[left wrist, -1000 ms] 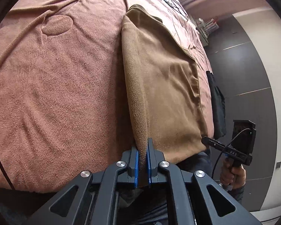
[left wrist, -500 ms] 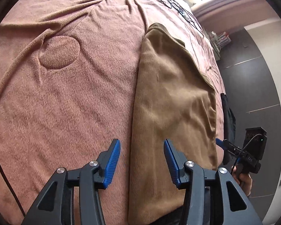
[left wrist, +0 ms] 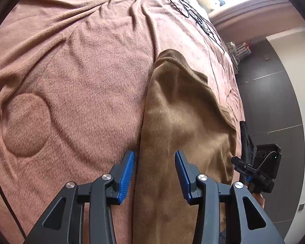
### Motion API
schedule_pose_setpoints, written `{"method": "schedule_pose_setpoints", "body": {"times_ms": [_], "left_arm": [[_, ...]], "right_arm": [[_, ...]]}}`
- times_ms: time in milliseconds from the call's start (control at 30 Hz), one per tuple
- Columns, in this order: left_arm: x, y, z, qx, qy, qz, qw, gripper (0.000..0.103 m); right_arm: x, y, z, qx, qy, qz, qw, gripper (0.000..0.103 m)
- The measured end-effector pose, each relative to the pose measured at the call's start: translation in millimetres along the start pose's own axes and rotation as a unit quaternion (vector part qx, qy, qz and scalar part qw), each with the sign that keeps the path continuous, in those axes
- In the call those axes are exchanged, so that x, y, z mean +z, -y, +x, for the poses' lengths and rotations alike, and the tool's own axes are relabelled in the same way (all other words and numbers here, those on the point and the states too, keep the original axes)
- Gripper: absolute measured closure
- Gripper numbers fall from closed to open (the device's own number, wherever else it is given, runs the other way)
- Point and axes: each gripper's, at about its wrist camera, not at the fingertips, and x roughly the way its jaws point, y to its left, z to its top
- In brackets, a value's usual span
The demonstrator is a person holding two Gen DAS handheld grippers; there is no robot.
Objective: Fold small clothes
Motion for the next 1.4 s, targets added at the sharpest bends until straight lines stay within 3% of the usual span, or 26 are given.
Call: {"method": "schedule_pose_setpoints", "body": {"times_ms": [67,367,433,600,733,1033,1400], "left_arm": [[10,1,6,-0.002,0.0,0.001,1.0,0.067],[46,7,29,-0.017,-0.002,0.002,0.9999,0.072],[54,5,35,-0.028,0.0,-0.004,0.9996,0.072],[72,7,51,-0.041,0.004,-0.026,0.9988,0.077],[75,15,53,-0.035,0.005,-0.032,0.9989,0.093],[62,39,11,-0.068,0.033,-0.012,0.9971,0.095],[31,63,-57,-0.096,0.071,0.013,0.9927,0.095]], "right_arm": [[7,3,6,0.007,0.0,-0.002,1.0,0.056],[31,5,34,0.02,-0.007,-0.017,1.0,0.056],[36,3,41,0.016,-0.004,-0.018,1.0,0.061],[39,-1,44,-0.007,-0.002,-0.011,1.0,0.084],[33,-24,35,-0.029,0.014,-0.031,0.999,0.087],[11,-77,4,-0.038,0.05,-0.07,0.996,0.089],[-43,-121,-51,-0.044,0.098,-0.111,0.988,0.089]]}}
